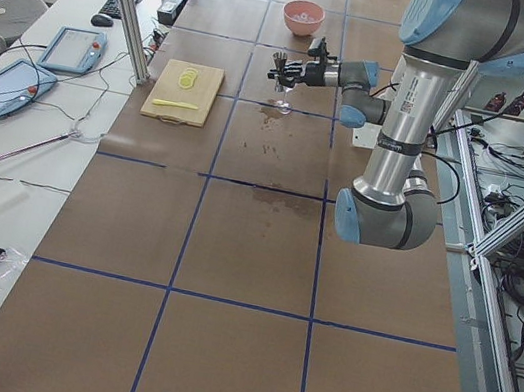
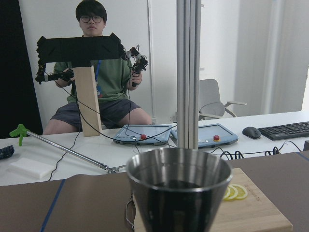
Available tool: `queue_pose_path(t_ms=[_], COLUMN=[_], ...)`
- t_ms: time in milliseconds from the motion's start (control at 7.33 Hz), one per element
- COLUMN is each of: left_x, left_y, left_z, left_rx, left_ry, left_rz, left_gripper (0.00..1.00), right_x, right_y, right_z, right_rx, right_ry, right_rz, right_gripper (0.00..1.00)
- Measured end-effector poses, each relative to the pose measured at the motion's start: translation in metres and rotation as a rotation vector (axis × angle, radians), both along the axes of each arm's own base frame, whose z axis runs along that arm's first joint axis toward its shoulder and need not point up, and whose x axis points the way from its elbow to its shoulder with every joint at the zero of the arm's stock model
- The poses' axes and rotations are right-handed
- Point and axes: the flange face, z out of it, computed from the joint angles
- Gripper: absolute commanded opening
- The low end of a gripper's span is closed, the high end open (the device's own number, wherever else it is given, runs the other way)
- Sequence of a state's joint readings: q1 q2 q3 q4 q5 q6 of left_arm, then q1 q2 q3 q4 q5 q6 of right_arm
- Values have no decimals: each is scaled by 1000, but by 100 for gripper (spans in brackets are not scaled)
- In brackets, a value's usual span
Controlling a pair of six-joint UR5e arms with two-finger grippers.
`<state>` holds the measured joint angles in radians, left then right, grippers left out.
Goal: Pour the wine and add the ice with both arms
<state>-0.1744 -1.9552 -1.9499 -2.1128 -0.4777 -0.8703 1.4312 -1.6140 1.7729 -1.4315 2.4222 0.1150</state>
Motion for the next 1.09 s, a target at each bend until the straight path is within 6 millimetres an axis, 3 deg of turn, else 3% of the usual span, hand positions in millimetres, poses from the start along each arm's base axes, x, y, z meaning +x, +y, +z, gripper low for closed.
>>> queue_pose_path(t_ms=[545, 1091], left_x=[38, 52], left_y=[12, 13], left_z=[-23, -38], left_rx=[95, 184], left_ry=[-288, -561], left_rz=[178, 239], left_gripper=[0, 0], right_x=[0, 0], right_y=[0, 0], right_z=[0, -1], right_rx=[-1, -1], right_ry=[-2, -2], right_rz=[-1, 0], right_gripper=[100, 100])
